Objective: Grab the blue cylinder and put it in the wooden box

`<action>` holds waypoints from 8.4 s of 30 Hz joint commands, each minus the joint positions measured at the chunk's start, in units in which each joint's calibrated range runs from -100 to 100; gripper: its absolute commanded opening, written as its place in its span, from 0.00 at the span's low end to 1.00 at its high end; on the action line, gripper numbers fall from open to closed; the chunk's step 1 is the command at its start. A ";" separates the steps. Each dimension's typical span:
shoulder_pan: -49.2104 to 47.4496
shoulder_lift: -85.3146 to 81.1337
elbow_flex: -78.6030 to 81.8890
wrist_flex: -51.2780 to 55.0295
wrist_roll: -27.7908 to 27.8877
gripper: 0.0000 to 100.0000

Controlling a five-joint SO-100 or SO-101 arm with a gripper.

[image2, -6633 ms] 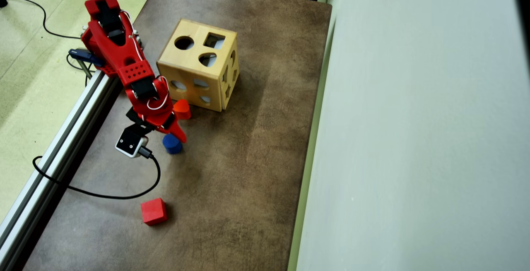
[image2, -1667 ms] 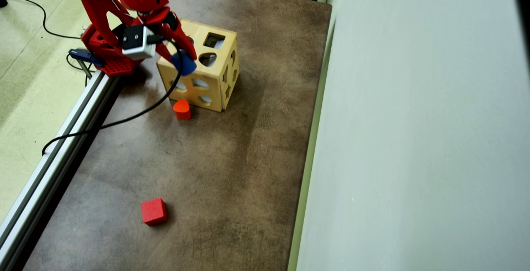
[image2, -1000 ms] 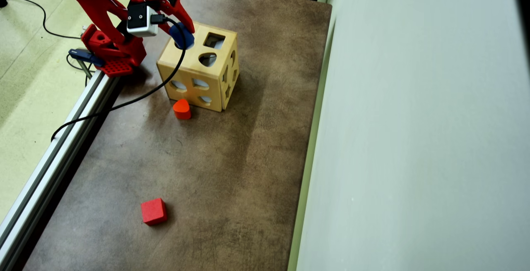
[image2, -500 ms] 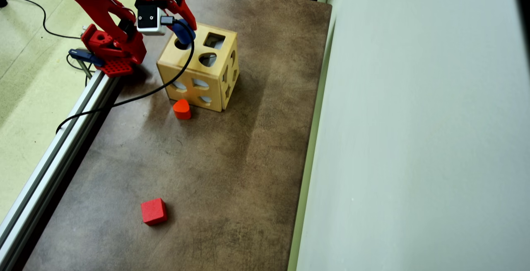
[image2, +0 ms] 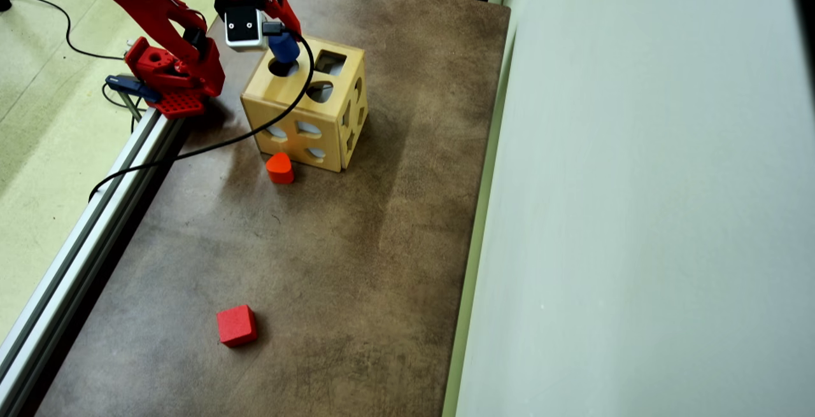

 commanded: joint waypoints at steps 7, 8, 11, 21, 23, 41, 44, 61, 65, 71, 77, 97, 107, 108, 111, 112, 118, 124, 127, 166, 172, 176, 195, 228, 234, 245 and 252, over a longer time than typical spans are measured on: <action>0.29 -1.81 1.43 0.57 0.34 0.13; 0.36 -1.81 1.43 0.57 0.34 0.13; 0.44 -1.81 1.43 0.57 0.34 0.13; 4.38 -1.47 1.52 0.57 0.44 0.13; 4.45 -1.47 1.61 0.57 0.49 0.13; 3.71 -1.72 3.49 0.41 1.17 0.13; 3.71 -1.64 3.49 0.41 1.17 0.13; 2.59 -1.13 3.49 0.17 1.17 0.17; 1.33 -1.04 3.40 0.17 1.17 0.18; 1.33 -1.47 3.40 0.17 1.12 0.18; 2.22 -1.38 3.31 0.25 1.07 0.18; 2.30 -1.55 3.22 0.25 1.07 0.29; 2.30 -1.72 3.13 0.25 1.07 0.29; 2.30 -1.81 3.13 0.25 1.07 0.29; 2.30 -1.89 0.71 0.41 1.07 0.29; 2.30 -1.89 -1.34 0.49 1.07 0.29; 2.30 -2.23 -16.28 0.57 1.17 0.29; 2.30 -11.23 -21.83 0.57 1.12 0.29; 2.30 -17.35 -21.83 0.57 1.12 0.29; 7.12 -47.50 -17.80 0.81 0.24 0.29; 7.12 -49.70 -16.10 0.81 -3.81 0.29; 6.53 -53.02 -10.11 0.81 -3.61 0.29; 7.12 -64.82 4.74 0.81 -3.71 0.09; 7.12 -64.91 5.63 0.41 -3.96 0.02; 7.12 -64.91 5.63 0.41 -3.96 0.02; 7.12 -64.91 5.63 0.41 -3.91 0.02; 7.12 -64.91 5.63 0.41 -3.91 0.02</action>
